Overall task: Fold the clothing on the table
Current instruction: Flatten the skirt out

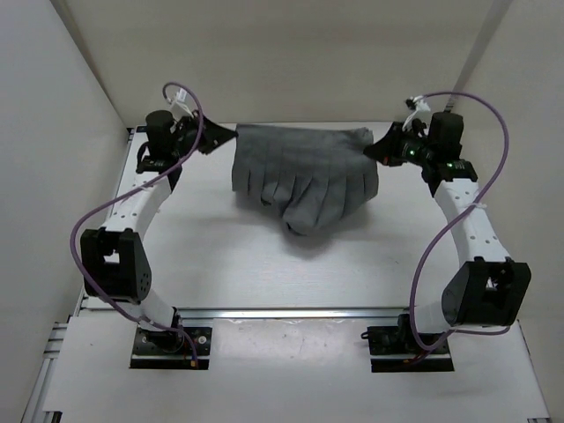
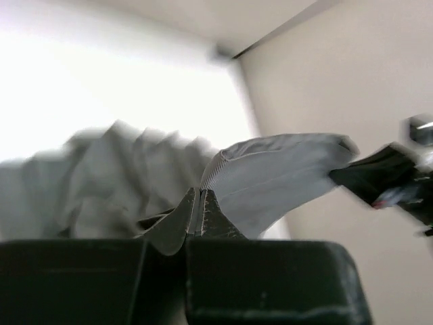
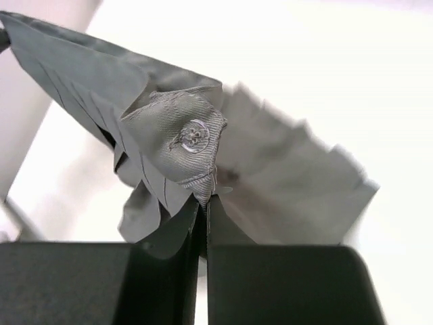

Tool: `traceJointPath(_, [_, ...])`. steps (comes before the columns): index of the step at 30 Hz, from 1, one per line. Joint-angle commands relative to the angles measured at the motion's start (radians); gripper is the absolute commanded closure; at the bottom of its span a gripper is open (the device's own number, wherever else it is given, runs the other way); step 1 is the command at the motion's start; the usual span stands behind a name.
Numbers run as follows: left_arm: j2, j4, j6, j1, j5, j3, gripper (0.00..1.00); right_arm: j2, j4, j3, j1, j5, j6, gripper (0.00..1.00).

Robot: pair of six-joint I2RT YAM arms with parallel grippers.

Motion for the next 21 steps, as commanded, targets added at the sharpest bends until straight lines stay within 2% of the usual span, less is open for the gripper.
traceJointPath(1, [0.03,0.378,-0.292,0.041,0.173,0.116,1.0,-0.049,0.144,0.109,-0.016,0.072,0.103,1.0])
traceJointPath(3, [0.015,0.548,-0.475,0.058,0.226,0.096,1.0,-0.08,0.141,0.149,-0.011,0.079,0.1,1.0])
traceJointPath(6, [-0.051,0.695,-0.589,0.066,0.272,0.035,1.0,-0.155,0.081,0.167,0.012,0.082,0.04,1.0])
traceJointPath(13, [-0.304,1.052,-0.79,0.012,0.345,-0.177,1.0,-0.465,-0.04,0.028,0.107,0.099,-0.06,1.0])
traceJointPath(17, [-0.42,1.057,-0.807,-0.034,0.381,-0.153,1.0,-0.601,-0.182,0.035,0.217,0.189,-0.087,1.0])
traceJointPath(21, [-0.458,0.914,-0.763,-0.041,0.414,-0.086,1.0,-0.645,-0.287,0.072,0.306,0.332,-0.071,1.0])
